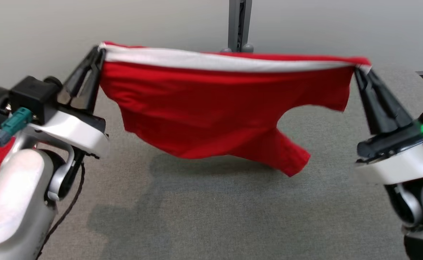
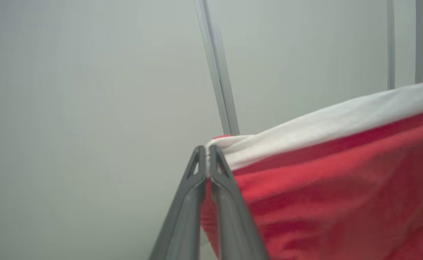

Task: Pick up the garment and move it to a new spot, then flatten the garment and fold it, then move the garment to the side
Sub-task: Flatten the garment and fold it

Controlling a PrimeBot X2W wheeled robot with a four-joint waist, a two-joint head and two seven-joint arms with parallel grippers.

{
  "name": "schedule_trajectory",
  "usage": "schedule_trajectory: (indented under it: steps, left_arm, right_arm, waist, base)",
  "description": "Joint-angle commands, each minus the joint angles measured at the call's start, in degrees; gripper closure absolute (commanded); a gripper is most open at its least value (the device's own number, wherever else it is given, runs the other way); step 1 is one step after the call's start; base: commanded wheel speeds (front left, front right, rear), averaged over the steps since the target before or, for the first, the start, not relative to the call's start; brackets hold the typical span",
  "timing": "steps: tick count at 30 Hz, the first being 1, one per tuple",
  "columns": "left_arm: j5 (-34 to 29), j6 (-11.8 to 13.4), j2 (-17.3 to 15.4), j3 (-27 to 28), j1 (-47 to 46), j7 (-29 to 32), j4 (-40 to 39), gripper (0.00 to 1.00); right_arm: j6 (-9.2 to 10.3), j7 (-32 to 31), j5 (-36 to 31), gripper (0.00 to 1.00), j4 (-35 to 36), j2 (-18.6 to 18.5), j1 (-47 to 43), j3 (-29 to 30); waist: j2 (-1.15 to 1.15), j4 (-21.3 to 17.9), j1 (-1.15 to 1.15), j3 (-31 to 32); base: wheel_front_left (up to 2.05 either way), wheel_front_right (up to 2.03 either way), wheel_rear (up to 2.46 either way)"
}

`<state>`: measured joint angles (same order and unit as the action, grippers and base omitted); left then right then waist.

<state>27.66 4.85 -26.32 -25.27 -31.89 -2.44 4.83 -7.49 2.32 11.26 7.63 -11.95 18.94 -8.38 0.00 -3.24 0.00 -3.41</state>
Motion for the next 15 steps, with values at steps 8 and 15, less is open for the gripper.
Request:
schedule_trajectory:
  steps: [8,15]
  left_arm:
    - [-0.3,1.4,-2.6,1.4,-2.5,2.6,-7.0,1.00]
    - [1.8,0.6,-1.9,2.0,-4.3,2.9,-6.5,1.00]
  right_arm:
    - [0.00,-3.9,0.5,1.00,5.7,-1.6,4.1,3.3]
    - [0.00,-3.3,1.6,1.00,2.8,-0.3,7.8,4.5]
  waist:
    - [0.00,-0.7,0.00,0.5]
    - [0.00,-0.5,0.00,-4.0]
  base:
    - [0.00,0.00,0.00]
    - [0.00,0.00,0.00]
